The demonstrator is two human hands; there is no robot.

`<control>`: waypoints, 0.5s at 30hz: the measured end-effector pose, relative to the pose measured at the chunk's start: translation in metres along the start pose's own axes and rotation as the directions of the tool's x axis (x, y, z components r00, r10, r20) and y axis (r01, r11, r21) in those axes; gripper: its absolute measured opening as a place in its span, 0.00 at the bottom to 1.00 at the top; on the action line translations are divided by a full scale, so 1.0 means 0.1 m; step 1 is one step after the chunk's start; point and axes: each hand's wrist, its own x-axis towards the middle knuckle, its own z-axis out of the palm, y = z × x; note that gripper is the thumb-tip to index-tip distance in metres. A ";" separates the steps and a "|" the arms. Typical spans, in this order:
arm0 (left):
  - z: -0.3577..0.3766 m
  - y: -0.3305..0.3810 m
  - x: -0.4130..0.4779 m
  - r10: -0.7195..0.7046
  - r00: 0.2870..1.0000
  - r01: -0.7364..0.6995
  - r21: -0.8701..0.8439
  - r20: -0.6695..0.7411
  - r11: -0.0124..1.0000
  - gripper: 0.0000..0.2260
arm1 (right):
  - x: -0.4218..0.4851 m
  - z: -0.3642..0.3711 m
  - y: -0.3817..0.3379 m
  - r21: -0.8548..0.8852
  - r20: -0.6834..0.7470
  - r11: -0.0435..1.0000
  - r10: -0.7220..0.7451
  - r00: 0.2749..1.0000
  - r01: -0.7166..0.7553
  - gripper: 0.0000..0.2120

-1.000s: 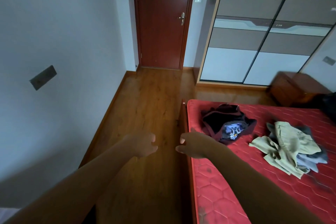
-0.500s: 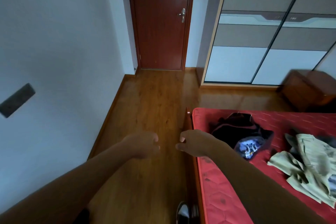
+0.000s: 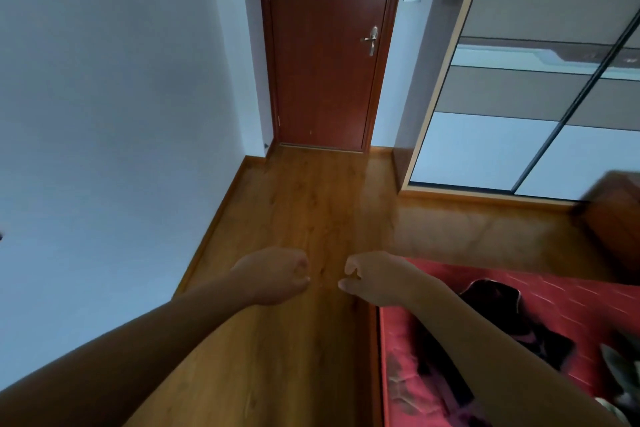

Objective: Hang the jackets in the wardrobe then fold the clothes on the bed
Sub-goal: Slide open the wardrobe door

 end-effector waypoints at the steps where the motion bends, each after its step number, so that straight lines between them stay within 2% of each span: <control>1: -0.06 -0.05 0.17 -0.001 1.000 0.001 0.000 0.007 1.000 0.17 | 0.17 -0.08 0.05 0.005 0.000 1.000 0.003 1.000 -0.003 0.23; 5: -0.30 -0.35 0.93 0.029 0.999 -0.029 0.010 0.017 1.000 0.14 | 0.90 -0.38 0.27 0.042 0.011 0.999 0.023 1.000 -0.023 0.23; 8: -0.49 -0.65 1.61 0.057 0.998 -0.057 0.007 0.004 0.998 0.08 | 1.55 -0.65 0.38 0.070 0.003 0.997 0.031 1.000 -0.031 0.21; 15: -1.15 -1.27 3.14 0.119 0.988 -0.129 0.114 0.095 0.985 0.14 | 2.85 -1.45 0.58 0.132 -0.082 0.986 0.116 0.990 -0.104 0.18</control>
